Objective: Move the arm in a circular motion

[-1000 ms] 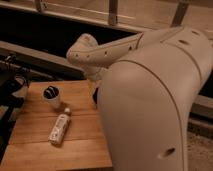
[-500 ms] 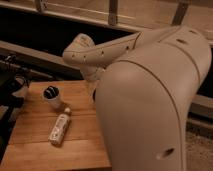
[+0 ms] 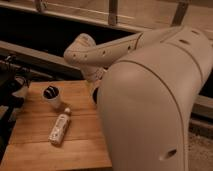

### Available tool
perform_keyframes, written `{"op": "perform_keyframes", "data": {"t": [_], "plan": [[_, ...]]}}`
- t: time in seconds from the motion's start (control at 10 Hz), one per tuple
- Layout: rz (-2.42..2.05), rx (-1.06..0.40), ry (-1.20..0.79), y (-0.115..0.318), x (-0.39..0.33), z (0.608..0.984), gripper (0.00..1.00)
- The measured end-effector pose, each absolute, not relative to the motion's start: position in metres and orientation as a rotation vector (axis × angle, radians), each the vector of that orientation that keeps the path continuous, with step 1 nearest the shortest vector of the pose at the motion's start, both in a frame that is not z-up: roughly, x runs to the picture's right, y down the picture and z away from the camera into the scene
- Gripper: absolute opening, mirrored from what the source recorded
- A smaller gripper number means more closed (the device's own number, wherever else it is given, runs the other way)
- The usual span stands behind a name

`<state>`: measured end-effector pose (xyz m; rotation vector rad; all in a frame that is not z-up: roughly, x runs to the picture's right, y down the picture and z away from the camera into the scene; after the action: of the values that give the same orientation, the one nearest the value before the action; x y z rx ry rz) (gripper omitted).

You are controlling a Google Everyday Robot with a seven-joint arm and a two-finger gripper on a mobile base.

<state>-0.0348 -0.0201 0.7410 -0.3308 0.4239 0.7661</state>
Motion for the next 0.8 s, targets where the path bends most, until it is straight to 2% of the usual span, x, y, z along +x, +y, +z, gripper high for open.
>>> {"op": "perform_keyframes", "data": {"t": [0.1,0.3,0.7,0.8], "plan": [[0.761,-0.333,0.423,-0.019,-0.039,0.74,0.76],[0.777,-0.348,0.395,-0.021,-0.036,0.741,0.59],[0.831,-0.411,-0.002,-0.04,-0.05,0.745,0.17],[0.807,-0.438,-0.045,-0.04,-0.06,0.745,0.07]]}}
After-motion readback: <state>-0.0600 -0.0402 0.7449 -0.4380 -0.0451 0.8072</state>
